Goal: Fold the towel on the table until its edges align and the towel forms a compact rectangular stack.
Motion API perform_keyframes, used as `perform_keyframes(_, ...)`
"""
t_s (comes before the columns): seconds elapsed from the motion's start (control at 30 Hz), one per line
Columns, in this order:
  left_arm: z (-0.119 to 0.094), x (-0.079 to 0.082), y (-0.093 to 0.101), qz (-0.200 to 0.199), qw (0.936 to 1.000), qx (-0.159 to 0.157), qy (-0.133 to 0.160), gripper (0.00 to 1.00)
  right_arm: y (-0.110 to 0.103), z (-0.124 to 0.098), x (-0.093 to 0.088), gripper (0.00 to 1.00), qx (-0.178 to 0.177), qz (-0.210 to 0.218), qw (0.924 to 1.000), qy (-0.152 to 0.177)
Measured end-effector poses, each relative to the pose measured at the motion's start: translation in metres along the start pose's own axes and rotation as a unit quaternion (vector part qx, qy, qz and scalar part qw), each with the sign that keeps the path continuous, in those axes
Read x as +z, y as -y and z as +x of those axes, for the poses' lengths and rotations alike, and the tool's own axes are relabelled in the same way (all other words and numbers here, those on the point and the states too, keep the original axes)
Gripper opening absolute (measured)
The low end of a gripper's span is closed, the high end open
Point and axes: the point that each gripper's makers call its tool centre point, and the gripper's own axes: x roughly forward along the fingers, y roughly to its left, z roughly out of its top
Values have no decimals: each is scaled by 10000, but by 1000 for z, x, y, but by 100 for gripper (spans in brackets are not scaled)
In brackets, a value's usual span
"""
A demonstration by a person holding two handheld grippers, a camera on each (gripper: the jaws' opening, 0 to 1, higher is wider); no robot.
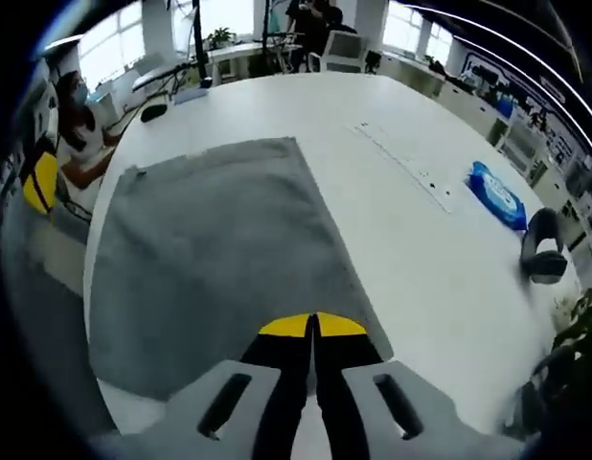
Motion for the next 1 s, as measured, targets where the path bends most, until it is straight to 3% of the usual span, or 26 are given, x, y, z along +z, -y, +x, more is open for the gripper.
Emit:
perform_keyframes(0.07, 23, -1, 13, -214, 9996, -152, -128, 1, -4, 7, -3, 0, 103, -171, 9997, -124)
perform_keyframes(0.13, 43, -13, 21, -497, 9976, -139, -467, 1, -6, 14, -8, 0, 167, -362, 9988, -297)
perform_keyframes(0.3, 72, -34, 33, -287, 9942, 57, -1032, 1, -6, 30, -11, 0, 279, -537, 9972, -434)
perform_keyframes(0.47, 90, -49, 47, -620, 9914, 31, -1154, 1, -5, 42, -13, 0, 410, -349, 9974, -488)
perform_keyframes(0.53, 93, -53, 50, -846, 9896, 53, -1164, 1, -1, 43, -21, 0, 292, -232, 9968, -709)
perform_keyframes(0.67, 100, -57, 48, -1430, 9848, 200, -968, 1, 1, 49, -25, 0, 325, -396, 9958, -762)
perform_keyframes(0.77, 99, -74, 44, -1016, 9845, 375, -1378, 1, 0, 48, -24, 0, 301, -416, 9953, -826)
perform_keyframes(0.87, 103, -80, 47, -728, 9849, 360, -1528, 1, -1, 48, -24, 0, 261, -670, 9931, -930)
perform_keyframes(0.97, 104, -77, 47, -722, 9847, 390, -1535, 1, -3, 49, -25, 0, 117, -1574, 9812, -1107)
perform_keyframes(1.0, 104, -77, 47, -557, 9852, 349, -1584, 1, -3, 50, -24, 0, 53, -1796, 9769, -1158)
